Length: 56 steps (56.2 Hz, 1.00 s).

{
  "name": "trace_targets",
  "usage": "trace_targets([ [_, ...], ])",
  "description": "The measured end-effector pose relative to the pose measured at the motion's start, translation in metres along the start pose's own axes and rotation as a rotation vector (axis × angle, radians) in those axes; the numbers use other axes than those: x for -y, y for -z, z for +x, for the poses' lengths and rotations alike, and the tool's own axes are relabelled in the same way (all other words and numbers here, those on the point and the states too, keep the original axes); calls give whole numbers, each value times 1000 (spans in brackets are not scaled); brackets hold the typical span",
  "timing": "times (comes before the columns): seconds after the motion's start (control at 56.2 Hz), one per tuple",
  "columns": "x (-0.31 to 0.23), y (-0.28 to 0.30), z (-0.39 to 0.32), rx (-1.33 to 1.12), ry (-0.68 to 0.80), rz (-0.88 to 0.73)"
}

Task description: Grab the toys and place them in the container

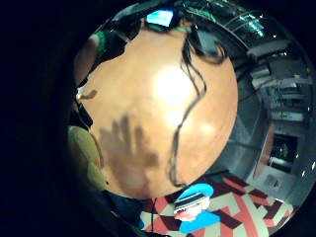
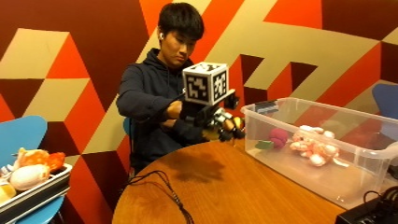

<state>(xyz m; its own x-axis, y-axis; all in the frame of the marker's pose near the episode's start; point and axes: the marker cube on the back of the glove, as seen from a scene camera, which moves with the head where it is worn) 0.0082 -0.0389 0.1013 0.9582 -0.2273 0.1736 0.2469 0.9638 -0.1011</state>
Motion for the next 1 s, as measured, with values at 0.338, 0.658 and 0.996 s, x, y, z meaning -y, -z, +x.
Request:
trace_targets([
  [0.338, 55, 97, -141, -71, 188, 207],
  [0.658, 106, 71, -187, -217, 116, 161],
  [0.996, 107, 76, -157, -181, 37, 174],
])
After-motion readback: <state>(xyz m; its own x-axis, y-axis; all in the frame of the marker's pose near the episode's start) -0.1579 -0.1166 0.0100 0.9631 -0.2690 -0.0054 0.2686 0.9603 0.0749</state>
